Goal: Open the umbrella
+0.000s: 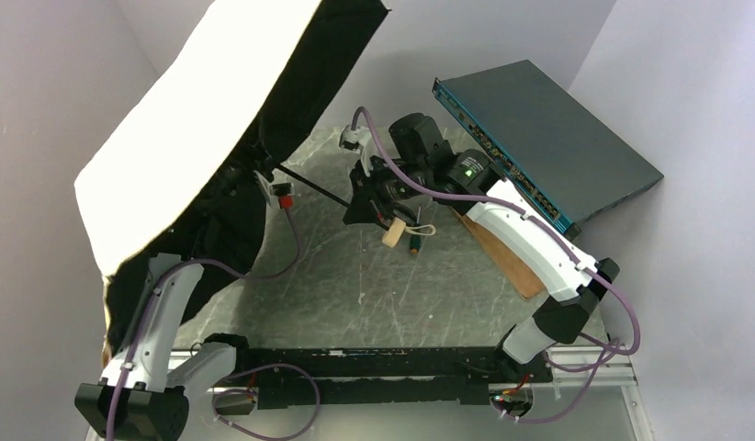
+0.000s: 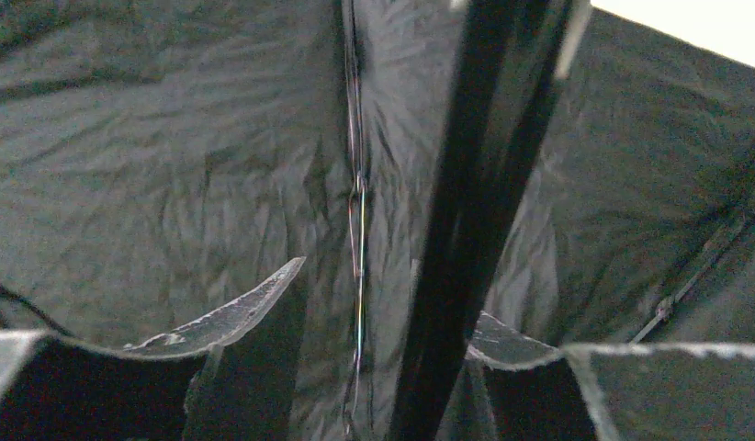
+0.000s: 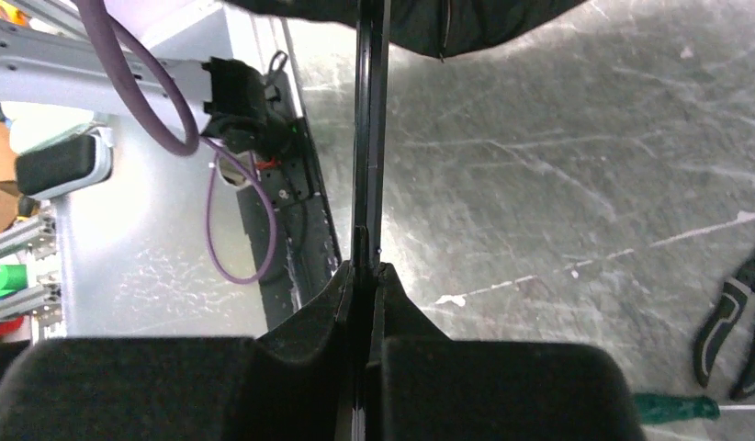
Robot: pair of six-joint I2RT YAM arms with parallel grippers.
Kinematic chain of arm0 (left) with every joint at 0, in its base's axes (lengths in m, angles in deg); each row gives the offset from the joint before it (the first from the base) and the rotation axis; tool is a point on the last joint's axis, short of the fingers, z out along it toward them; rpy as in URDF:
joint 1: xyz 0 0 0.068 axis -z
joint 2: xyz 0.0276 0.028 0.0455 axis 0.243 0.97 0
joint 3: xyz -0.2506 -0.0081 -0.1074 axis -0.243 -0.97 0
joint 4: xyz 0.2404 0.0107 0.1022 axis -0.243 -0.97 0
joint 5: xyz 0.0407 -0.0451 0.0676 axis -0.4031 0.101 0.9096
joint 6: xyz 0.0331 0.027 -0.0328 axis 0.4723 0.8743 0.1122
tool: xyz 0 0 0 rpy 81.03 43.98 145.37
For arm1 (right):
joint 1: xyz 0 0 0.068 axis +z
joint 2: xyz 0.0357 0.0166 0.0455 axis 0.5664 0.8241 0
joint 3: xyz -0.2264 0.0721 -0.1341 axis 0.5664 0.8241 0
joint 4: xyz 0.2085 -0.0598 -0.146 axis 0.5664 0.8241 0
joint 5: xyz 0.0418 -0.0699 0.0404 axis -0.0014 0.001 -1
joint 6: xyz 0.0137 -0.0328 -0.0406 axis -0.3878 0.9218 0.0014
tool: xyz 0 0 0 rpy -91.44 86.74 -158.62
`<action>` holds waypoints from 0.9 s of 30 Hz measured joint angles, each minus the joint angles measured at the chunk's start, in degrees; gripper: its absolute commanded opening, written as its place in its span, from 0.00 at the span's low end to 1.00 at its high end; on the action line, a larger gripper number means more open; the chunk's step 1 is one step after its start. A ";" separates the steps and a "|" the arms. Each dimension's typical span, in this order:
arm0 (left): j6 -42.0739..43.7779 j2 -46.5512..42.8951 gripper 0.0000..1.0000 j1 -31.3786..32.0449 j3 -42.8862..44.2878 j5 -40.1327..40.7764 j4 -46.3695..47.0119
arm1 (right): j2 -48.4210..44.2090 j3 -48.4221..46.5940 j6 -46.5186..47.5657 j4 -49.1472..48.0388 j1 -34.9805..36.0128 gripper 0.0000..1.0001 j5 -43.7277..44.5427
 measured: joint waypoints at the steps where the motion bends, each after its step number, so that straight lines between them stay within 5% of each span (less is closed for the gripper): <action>1: -0.07 -0.04 0.51 0.74 0.00 0.07 0.07 | -0.22 0.17 -0.76 -0.94 0.00 0.00 -0.52; 12: 1.31 6.08 0.30 7.06 0.07 5.33 1.46 | -3.32 6.19 -6.29 -8.26 -1.66 0.00 -1.09; 27: 0.92 16.81 0.30 -1.68 4.83 1.84 6.16 | -8.39 16.59 7.43 -17.05 -2.45 0.00 10.97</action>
